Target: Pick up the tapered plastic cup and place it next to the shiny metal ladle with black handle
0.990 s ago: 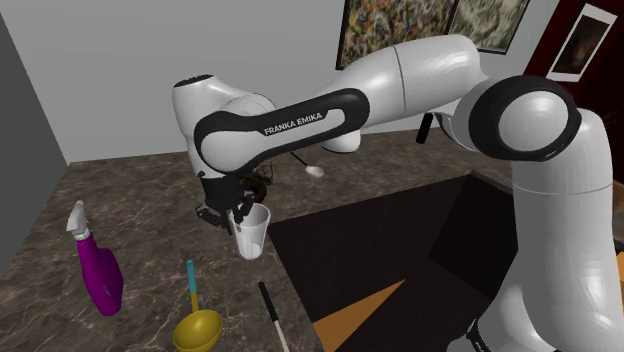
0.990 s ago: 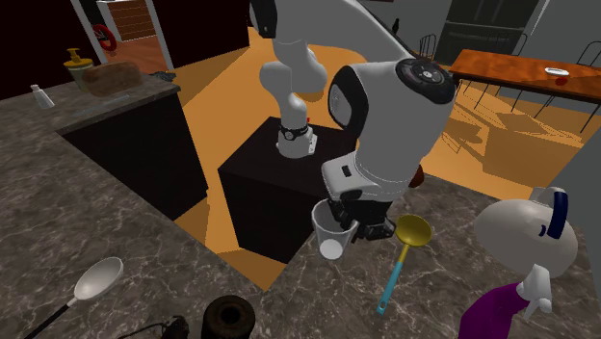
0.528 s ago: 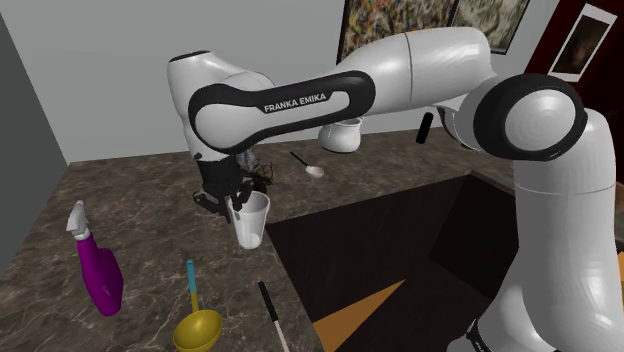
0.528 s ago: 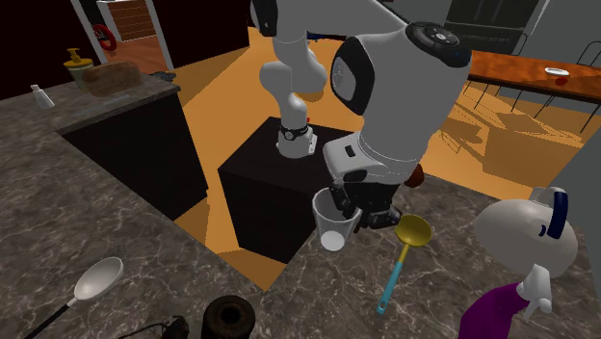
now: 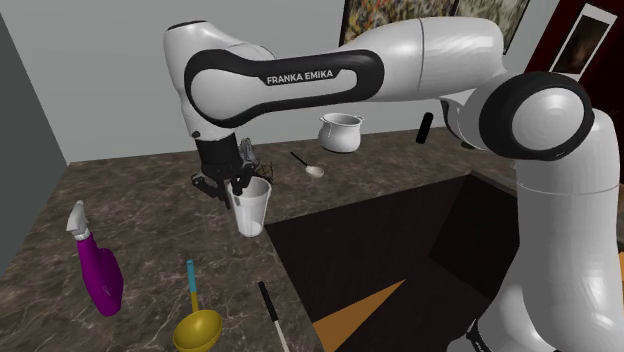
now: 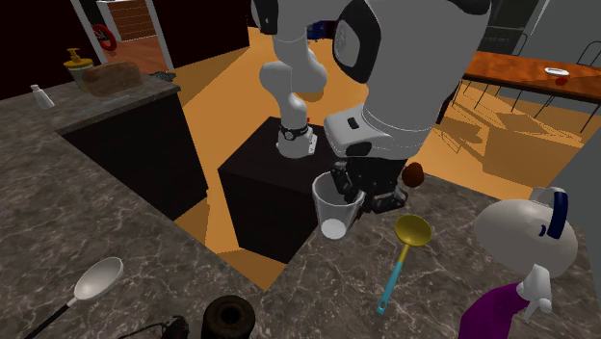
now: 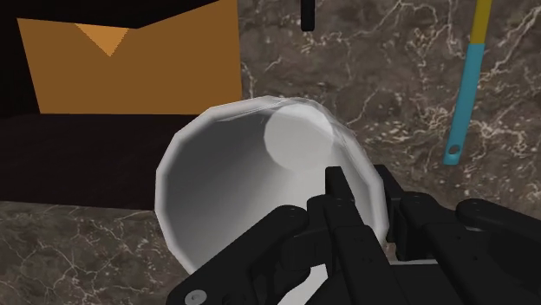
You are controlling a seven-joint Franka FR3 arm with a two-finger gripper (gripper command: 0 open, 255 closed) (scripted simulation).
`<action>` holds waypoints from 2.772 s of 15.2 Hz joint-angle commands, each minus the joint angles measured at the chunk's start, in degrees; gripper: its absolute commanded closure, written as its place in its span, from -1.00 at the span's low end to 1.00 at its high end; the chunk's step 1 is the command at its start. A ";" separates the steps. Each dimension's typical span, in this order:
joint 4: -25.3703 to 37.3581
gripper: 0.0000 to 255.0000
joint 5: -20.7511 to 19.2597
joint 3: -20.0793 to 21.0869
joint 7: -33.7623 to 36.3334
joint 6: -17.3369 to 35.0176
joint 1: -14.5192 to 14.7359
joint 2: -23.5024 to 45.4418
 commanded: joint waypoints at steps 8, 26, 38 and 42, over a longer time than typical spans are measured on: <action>8.28 1.00 -0.17 0.12 -0.60 -7.45 1.19 0.76; 6.17 1.00 0.82 -2.54 -11.50 -7.60 -7.44 -2.90; 4.03 1.00 0.53 -7.11 -24.99 -2.37 -17.38 -1.58; 6.31 1.00 0.07 -8.60 -29.26 -1.64 -20.11 0.86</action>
